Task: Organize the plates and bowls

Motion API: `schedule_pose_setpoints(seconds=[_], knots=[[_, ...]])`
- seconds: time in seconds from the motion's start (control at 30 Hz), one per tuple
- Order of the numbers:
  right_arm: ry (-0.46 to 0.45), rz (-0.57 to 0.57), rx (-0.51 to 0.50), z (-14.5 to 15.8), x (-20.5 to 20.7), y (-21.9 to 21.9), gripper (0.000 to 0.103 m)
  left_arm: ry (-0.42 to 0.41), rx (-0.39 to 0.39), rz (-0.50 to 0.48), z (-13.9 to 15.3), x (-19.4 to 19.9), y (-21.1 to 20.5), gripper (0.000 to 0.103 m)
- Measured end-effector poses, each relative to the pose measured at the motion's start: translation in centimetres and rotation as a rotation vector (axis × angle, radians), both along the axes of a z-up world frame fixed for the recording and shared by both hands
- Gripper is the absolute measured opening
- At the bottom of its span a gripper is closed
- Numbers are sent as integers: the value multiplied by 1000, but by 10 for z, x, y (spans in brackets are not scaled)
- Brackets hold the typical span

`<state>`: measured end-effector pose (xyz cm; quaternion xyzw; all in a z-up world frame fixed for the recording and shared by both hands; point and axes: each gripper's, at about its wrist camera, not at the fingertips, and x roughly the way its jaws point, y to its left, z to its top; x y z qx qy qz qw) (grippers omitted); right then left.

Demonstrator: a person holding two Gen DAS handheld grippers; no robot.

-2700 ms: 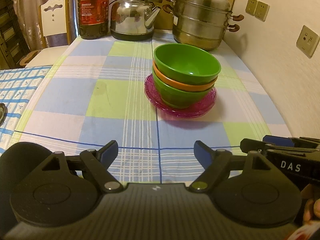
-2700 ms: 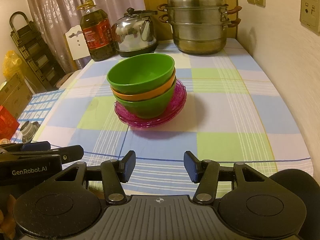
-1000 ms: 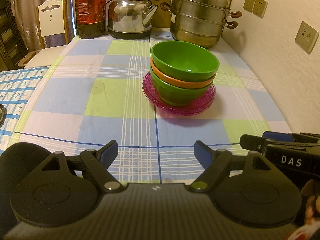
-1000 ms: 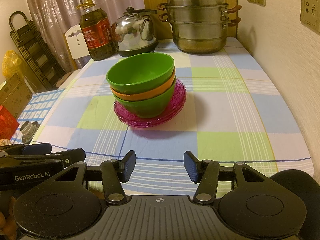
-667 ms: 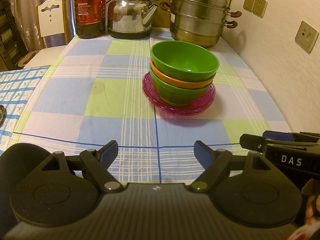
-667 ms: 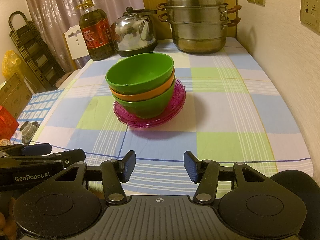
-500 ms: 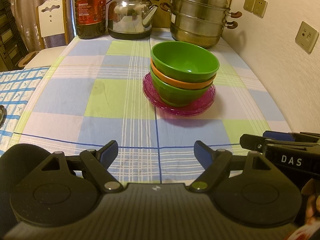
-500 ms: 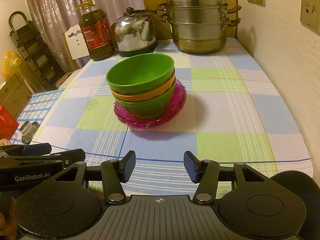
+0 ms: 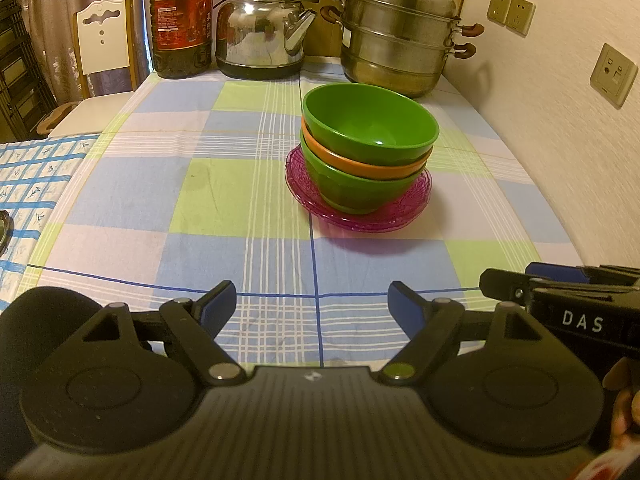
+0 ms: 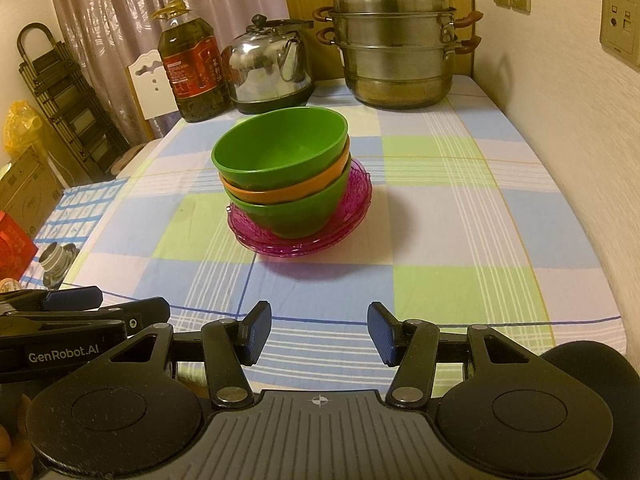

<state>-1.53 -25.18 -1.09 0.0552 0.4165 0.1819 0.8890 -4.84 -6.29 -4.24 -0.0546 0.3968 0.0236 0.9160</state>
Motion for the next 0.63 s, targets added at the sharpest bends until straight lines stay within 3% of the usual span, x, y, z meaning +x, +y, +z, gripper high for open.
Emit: schedule_pose_setpoints(seconds=[0.63], knots=[[0,0,1,0,0,0,54,5,-25,9,-3,-1,5,82]])
